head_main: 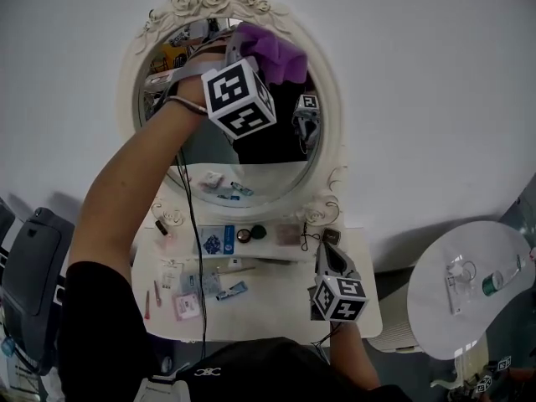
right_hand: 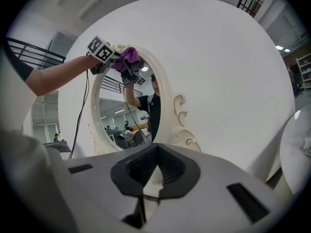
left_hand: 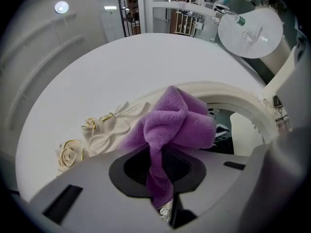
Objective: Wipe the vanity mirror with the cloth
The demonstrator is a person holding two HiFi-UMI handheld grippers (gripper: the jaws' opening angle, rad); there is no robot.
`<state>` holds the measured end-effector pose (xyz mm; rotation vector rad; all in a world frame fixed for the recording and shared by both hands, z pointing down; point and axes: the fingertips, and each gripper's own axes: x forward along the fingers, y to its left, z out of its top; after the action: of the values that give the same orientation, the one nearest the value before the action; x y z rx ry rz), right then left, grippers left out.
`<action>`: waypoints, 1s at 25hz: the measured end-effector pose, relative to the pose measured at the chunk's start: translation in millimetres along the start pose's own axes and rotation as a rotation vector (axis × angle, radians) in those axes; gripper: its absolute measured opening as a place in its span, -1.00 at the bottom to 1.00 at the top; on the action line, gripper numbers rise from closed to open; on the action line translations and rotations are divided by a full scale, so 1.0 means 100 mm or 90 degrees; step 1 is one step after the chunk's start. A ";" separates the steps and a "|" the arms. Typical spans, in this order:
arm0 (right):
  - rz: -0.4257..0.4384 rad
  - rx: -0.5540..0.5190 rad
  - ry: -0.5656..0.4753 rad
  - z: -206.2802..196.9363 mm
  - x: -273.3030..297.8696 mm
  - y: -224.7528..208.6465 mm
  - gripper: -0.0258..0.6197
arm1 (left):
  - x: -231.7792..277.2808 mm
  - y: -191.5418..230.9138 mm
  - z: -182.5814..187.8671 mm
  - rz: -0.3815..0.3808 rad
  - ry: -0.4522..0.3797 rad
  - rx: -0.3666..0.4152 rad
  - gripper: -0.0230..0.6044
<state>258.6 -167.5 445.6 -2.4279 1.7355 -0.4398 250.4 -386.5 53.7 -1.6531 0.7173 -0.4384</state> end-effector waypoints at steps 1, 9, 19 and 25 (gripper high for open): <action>-0.005 0.002 0.000 0.00 -0.01 -0.04 -0.89 | 0.02 -0.01 0.01 0.005 -0.001 0.000 -0.75; -0.022 0.008 0.029 -0.11 0.02 -0.20 -0.89 | 0.03 -0.24 0.04 -0.032 -0.046 -0.010 -0.75; -0.009 0.005 0.052 -0.20 0.23 -0.15 -0.89 | 0.00 -1.01 0.15 -0.042 -0.114 0.006 -0.75; -0.022 0.001 0.065 -0.27 0.18 -0.18 -0.89 | -0.04 -1.61 0.20 -0.069 -0.138 0.015 -0.75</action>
<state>272.0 -176.8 479.4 -2.4792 1.7324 -0.5792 294.6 -354.4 206.6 -1.6919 0.4616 -0.3363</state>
